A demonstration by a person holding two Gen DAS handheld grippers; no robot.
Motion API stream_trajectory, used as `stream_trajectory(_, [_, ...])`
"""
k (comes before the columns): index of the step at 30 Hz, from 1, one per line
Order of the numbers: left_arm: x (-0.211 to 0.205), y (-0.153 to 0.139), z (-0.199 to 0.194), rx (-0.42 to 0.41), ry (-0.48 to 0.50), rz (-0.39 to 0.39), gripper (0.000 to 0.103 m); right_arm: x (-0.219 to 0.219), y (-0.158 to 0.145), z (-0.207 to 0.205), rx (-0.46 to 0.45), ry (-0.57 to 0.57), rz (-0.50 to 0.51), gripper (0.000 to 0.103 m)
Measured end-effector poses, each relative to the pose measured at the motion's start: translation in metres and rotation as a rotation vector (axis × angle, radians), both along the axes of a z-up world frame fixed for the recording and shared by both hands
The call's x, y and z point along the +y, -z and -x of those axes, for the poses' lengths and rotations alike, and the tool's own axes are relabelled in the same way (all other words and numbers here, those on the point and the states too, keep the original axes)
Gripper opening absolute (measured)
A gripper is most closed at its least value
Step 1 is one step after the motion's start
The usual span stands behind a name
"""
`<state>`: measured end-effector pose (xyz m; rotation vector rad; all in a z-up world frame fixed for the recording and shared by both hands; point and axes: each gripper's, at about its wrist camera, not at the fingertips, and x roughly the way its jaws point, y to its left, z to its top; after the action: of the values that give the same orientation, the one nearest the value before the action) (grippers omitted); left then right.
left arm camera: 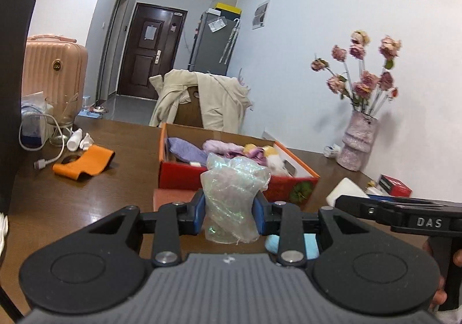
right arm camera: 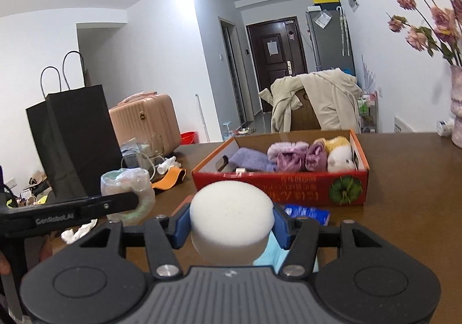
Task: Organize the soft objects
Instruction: 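Carry the foam puff into the red box and release it while the left releases the bag there, then move both grippers back toward the brown-red sponge block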
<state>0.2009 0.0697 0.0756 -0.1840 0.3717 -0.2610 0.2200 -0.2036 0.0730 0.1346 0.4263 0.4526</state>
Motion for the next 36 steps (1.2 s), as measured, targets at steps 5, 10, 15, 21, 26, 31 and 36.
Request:
stream_trajectory(5, [0.011, -0.020, -0.078, 0.022, 0.001, 0.035, 0.034, 0.013, -0.017, -0.064, -0.028, -0.014, 0.024, 0.056])
stream_trajectory(10, [0.010, -0.022, -0.183, 0.144, 0.004, 0.051, 0.034, 0.038, -0.016, -0.157, 0.016, -0.034, 0.043, 0.058])
stream_trajectory(15, [0.005, 0.001, -0.261, 0.240, -0.016, 0.031, 0.034, 0.052, 0.008, -0.243, 0.181, -0.059, -0.047, 0.057])
stream_trajectory(21, [0.006, 0.024, -0.301, 0.293, -0.075, -0.016, 0.051, 0.073, 0.035, -0.300, 0.221, -0.022, 0.016, 0.063])
stream_trajectory(26, [0.017, 0.021, -0.297, 0.290, -0.048, 0.021, 0.062, 0.067, 0.040, -0.310, 0.220, -0.020, -0.012, 0.078])
stream_trajectory(31, [0.013, 0.001, -0.277, 0.246, -0.048, 0.008, 0.070, 0.050, 0.023, -0.298, 0.198, 0.015, -0.041, 0.078])
stream_trajectory(36, [0.012, -0.026, -0.246, 0.196, -0.056, -0.012, 0.074, 0.032, -0.013, -0.267, 0.122, 0.033, -0.020, 0.079])
